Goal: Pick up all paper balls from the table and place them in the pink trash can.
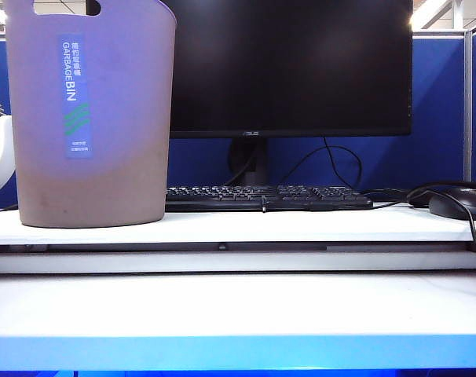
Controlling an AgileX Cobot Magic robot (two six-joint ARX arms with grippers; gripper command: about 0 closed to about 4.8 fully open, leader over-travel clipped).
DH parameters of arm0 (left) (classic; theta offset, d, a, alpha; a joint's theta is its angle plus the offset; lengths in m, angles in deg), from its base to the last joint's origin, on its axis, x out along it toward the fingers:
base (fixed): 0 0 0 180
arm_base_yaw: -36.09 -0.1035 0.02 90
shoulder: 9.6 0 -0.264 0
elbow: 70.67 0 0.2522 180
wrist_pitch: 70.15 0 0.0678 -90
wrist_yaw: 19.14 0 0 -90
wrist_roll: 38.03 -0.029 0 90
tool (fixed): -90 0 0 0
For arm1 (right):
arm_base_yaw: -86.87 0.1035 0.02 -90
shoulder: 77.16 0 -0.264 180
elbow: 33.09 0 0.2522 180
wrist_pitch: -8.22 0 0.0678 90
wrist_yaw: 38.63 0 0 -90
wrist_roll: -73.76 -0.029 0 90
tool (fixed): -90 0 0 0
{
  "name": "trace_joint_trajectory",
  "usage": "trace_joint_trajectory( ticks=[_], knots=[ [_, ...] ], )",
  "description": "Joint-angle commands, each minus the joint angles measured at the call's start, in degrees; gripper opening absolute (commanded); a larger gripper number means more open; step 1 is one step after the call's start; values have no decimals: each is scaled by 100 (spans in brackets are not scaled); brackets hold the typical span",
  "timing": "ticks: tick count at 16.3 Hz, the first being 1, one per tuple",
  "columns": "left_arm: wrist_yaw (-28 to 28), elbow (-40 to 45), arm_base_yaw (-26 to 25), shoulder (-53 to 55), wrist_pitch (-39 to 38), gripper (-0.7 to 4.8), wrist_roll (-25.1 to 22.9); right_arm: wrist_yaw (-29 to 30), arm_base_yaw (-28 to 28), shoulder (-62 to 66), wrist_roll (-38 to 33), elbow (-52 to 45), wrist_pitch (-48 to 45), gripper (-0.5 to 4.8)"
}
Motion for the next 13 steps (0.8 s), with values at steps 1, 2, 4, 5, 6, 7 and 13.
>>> trace_joint_trajectory(
  ticks=[1, 2, 4, 5, 6, 7, 13],
  knots=[
    [-44, 0, 0, -13, 72, -5, -24, 48, -1060, -2, 20, -645, -1513, -5],
    [-42, 0, 0, -13, 70, -5, -24, 584, -1681, 4, -144, -1034, -2437, -5],
    [-46, 0, 0, -13, 72, -5, -24, 1572, -2522, -24, -256, -1453, -3528, -5],
    [-44, 0, 0, -13, 70, -5, -24, 1661, -2695, -44, -251, -1504, -3661, -5],
    [-46, 0, 0, -13, 72, -5, -24, 1663, -2830, -68, -245, -1517, -3700, -5],
    [-46, 0, 0, -13, 72, -5, -24, 1591, -2911, -79, -188, -1517, -3705, -5],
    [-46, 0, 0, -13, 72, -5, -24, 1545, -3038, -101, 109, -1666, -3696, -5]
  ],
)
